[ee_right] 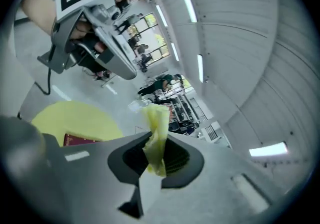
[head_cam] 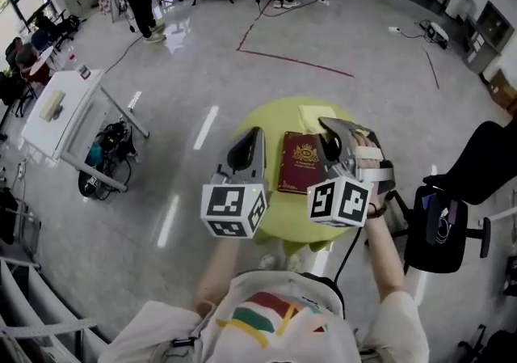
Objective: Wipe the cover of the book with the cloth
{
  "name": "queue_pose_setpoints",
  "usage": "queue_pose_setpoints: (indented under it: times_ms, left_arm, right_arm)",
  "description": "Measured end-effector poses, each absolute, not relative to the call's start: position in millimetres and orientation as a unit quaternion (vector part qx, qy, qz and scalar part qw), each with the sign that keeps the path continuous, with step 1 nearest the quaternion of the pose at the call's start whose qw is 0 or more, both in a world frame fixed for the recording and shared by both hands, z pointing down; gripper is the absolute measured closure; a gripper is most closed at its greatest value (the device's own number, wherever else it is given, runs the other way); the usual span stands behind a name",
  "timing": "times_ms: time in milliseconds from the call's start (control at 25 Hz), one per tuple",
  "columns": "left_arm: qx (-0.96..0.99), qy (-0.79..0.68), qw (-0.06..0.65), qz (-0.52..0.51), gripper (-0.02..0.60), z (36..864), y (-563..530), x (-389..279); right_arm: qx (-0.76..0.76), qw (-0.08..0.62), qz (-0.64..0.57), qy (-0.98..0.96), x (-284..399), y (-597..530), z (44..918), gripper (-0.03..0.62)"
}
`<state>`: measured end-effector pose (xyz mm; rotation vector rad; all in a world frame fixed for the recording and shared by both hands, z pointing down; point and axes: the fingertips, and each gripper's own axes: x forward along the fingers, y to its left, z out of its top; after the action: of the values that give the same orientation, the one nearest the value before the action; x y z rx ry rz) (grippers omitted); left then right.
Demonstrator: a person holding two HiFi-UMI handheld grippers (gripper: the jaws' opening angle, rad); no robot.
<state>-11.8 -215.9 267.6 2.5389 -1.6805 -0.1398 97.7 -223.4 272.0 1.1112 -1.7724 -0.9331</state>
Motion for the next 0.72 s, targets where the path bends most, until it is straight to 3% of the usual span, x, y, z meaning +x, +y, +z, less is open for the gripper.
queue_pose_setpoints:
  times_ms: [240,440,720]
  left_arm:
    - [0.841,-0.534,-0.044,-0.074,0.566,213.3,-185.4,31.7]
    - [0.825,-0.543,-0.139,-0.068,0.566,205.0,-174.5,54.2]
    - [0.835,-0.536,-0.098,-0.079,0.566,216.2,-179.7,70.5]
  right_arm:
    - [0.596,0.241,-0.283,-0.712,162.1,-173.1,232.1,0.566]
    - [0.640,0.182,-0.251,-0.703,187.7,-152.8,243.2,0.566]
    - [0.616,0.138,-0.191,-0.752,189.0,-156.3,267.0,0.566]
